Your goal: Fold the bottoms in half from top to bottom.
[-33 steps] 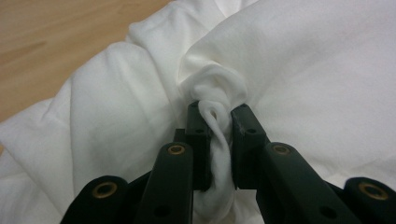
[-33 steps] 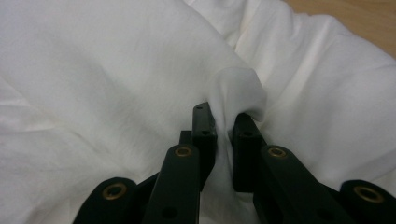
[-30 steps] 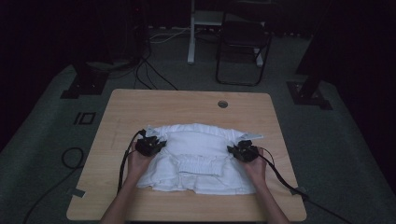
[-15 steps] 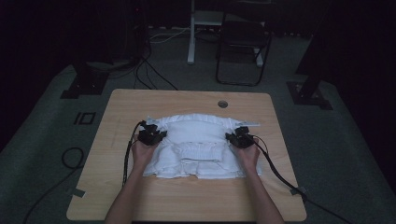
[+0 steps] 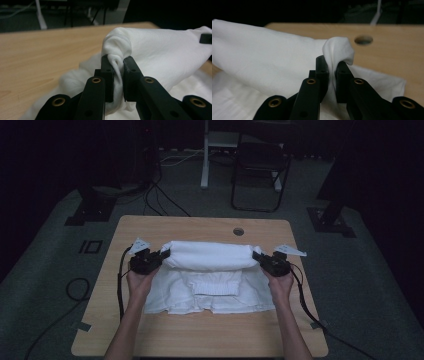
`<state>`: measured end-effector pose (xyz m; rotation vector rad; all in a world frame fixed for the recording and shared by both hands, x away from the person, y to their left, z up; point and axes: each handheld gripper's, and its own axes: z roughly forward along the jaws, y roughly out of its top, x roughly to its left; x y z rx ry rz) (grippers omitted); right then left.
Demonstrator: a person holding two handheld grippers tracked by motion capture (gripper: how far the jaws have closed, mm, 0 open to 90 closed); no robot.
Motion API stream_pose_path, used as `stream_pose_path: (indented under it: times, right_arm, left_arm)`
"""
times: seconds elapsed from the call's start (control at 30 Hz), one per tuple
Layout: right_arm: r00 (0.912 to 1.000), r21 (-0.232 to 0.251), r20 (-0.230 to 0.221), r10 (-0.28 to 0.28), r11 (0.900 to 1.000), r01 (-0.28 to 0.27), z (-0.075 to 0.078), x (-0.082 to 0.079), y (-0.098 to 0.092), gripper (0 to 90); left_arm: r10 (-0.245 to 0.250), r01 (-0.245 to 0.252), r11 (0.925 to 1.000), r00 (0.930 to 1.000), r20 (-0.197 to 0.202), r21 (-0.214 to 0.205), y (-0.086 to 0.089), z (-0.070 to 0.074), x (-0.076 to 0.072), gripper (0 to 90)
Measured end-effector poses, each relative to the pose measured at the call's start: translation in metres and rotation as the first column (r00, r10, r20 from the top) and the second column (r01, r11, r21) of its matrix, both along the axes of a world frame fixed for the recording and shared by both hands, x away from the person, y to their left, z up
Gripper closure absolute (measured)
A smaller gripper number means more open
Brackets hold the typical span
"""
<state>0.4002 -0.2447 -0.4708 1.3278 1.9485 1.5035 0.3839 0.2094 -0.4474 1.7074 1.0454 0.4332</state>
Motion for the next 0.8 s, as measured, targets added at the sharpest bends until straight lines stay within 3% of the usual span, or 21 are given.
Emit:
stream_pose_path:
  times: [0.1,0.17,0.23,0.27,0.3,0.33,0.37,0.4,0.43,0.47,0.5,0.53,0.6,0.63,0.73,0.8]
  right_arm:
    - [0.9984,-0.036,0.046,0.033,0.9989,-0.031,0.010,-0.019,-0.001,83.8]
    - [0.9980,-0.068,0.020,0.060,0.9960,-0.058,0.002,-0.034,-0.001,83.5]
    - [0.9977,-0.085,0.001,0.068,0.9941,-0.067,-0.004,-0.037,-0.001,83.2]
    - [0.9971,-0.099,-0.018,0.074,0.9923,-0.075,-0.010,-0.040,-0.001,82.0]
    - [0.9939,-0.125,-0.056,0.095,0.9870,-0.102,-0.020,-0.042,-0.002,73.2]
    - [0.9939,-0.125,-0.056,0.095,0.9870,-0.102,-0.020,-0.042,-0.002,73.2]
    - [0.9921,-0.134,-0.067,0.106,0.9843,-0.115,-0.021,-0.042,-0.002,65.8]
    - [0.9928,-0.140,-0.058,0.105,0.9838,-0.112,-0.020,-0.043,-0.003,58.2]
    - [0.9969,-0.130,-0.006,0.078,0.9885,-0.078,-0.009,-0.045,-0.004,47.1]
    - [0.9969,-0.130,-0.006,0.078,0.9885,-0.078,-0.009,-0.045,-0.004,47.1]
    - [0.9976,-0.121,0.040,0.055,0.9913,-0.050,0.007,-0.044,-0.002,46.3]
    - [0.9976,-0.121,0.040,0.055,0.9913,-0.050,0.007,-0.044,-0.002,46.3]
    - [0.9956,-0.135,0.081,0.047,0.9902,-0.036,0.020,-0.042,0.004,46.2]
    - [0.9956,-0.152,0.082,0.045,0.9878,-0.032,0.026,-0.036,0.014,47.5]
    - [0.9968,-0.179,0.063,0.048,0.9832,-0.036,0.027,-0.031,0.025,48.4]
    - [0.9962,-0.207,0.041,0.077,0.9761,-0.067,0.022,-0.028,0.035,49.7]
  left_arm:
    - [-0.029,0.029,0.9995,0.9996,-0.007,-0.013,0.004,-0.002,-0.015,81.8]
    - [-0.045,0.045,0.9990,0.9982,-0.040,0.004,0.003,-0.011,-0.024,81.3]
    - [-0.058,0.060,0.9981,0.9952,-0.079,0.016,0.003,-0.023,-0.031,80.6]
    - [-0.059,0.063,0.9971,0.9942,-0.090,0.042,0.002,-0.027,-0.034,77.6]
    - [-0.050,0.057,0.9948,0.9951,-0.085,0.084,0.000,-0.027,-0.036,63.4]
    - [-0.040,0.046,0.9939,0.9973,-0.061,0.100,-0.001,-0.025,-0.039,63.4]
    - [-0.039,0.043,0.9947,0.9983,-0.044,0.094,-0.001,-0.021,-0.040,57.4]
    - [-0.034,0.037,0.9947,0.9990,-0.030,0.096,-0.002,-0.015,-0.039,53.4]
    - [-0.029,0.030,0.9944,0.9995,-0.012,0.102,-0.003,-0.008,-0.039,51.5]
    - [-0.030,0.030,0.9942,0.9995,0.004,0.103,-0.006,-0.002,-0.037,51.5]
    - [-0.028,0.027,0.9944,0.9995,0.013,0.103,-0.009,0.004,-0.034,51.7]
    - [-0.019,0.016,0.9941,0.9995,0.026,0.108,-0.012,0.010,-0.032,51.7]
    - [-0.019,0.016,0.9930,0.9995,0.025,0.117,-0.020,0.017,-0.024,54.5]
    - [-0.022,0.019,0.9926,0.9996,0.019,0.120,-0.025,0.018,-0.020,58.8]
    - [-0.048,0.051,0.9905,0.9985,-0.026,0.127,-0.040,0.013,-0.011,61.3]
    - [-0.076,0.082,0.9871,0.9958,-0.051,0.137,-0.048,0.006,-0.010,62.9]
